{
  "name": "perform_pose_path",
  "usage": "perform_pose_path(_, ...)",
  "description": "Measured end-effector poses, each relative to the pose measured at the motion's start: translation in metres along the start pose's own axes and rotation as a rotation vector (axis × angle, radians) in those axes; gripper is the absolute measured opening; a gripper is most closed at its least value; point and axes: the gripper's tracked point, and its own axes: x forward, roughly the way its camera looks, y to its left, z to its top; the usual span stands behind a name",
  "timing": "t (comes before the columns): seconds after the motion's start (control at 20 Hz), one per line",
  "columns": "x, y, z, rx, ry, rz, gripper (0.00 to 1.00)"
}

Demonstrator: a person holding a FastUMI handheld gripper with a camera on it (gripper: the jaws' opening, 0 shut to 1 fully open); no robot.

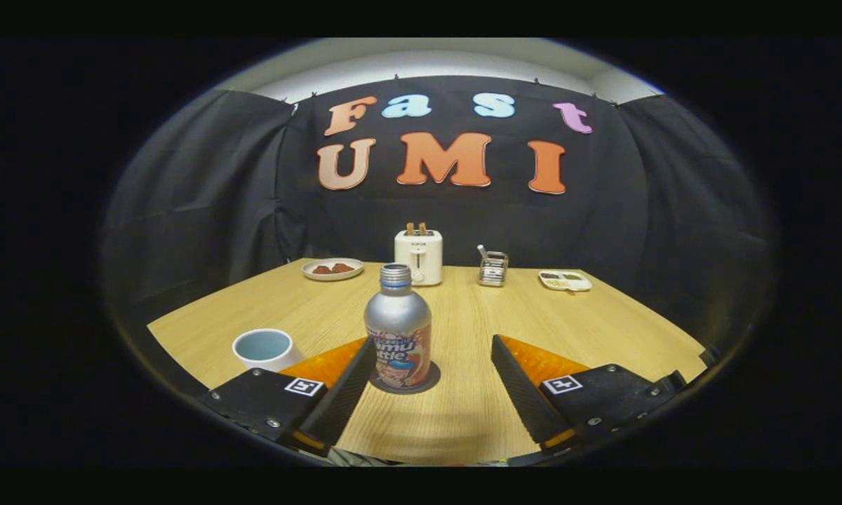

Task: Take the bottle from table, then pour the juice into the cup, finally place the bottle on the coaster

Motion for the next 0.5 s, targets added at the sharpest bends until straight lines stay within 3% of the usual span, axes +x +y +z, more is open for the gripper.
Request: perform_pose_path(0.5,-0.058,-0.032,0.029,0.01,-0.092,-0.051,0.97)
